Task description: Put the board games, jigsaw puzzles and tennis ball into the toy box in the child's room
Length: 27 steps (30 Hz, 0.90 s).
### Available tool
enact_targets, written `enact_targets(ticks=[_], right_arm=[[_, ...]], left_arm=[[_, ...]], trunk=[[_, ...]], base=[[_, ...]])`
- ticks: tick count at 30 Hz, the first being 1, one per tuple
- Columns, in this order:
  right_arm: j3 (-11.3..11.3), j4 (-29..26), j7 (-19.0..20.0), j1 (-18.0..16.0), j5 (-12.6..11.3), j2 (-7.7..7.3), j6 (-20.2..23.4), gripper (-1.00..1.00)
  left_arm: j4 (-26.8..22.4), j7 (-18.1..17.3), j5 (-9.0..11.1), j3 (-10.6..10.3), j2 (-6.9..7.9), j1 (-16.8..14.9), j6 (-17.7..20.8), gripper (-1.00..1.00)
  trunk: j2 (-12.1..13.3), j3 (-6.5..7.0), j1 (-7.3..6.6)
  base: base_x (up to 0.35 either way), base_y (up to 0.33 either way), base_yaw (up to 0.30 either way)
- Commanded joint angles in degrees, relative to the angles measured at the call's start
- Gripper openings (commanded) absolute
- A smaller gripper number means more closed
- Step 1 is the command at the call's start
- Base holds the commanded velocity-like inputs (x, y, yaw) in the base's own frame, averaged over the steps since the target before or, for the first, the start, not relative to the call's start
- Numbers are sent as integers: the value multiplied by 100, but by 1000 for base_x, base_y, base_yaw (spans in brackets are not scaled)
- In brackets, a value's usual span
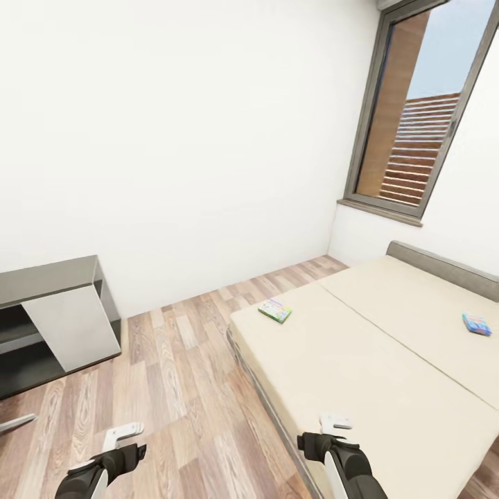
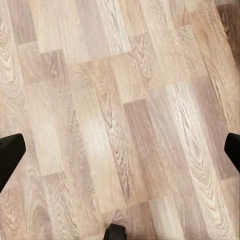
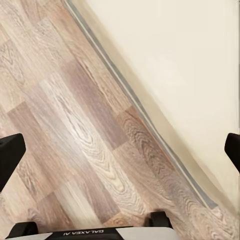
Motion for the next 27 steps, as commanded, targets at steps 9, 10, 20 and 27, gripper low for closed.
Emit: enact_targets(ticks=[9,10,20,27], right_arm=[[-4,-3,-19,-5,-11,4,26,100],[-4,-2,-19,-5,-11,4,26,100],[-4,1,-27,-6,-11,4,26,100],[-4,2,-28,-6,-11,4,20,100]], left_arm=[[-9,-21,8,11,-2,-4,34,100],[-9,-21,8,11,-2,-4,34,100],[-9,-21,8,11,-1,-4,34,100],[-9,-21,8,11,-1,-4,34,100]], trunk=[[-13,-13,4],[-13,-13,4],[-13,-13,4],[-13,-13,4]], base=[[0,-35,2],[0,-7,28],[0,-81,175],[0,-74,275]])
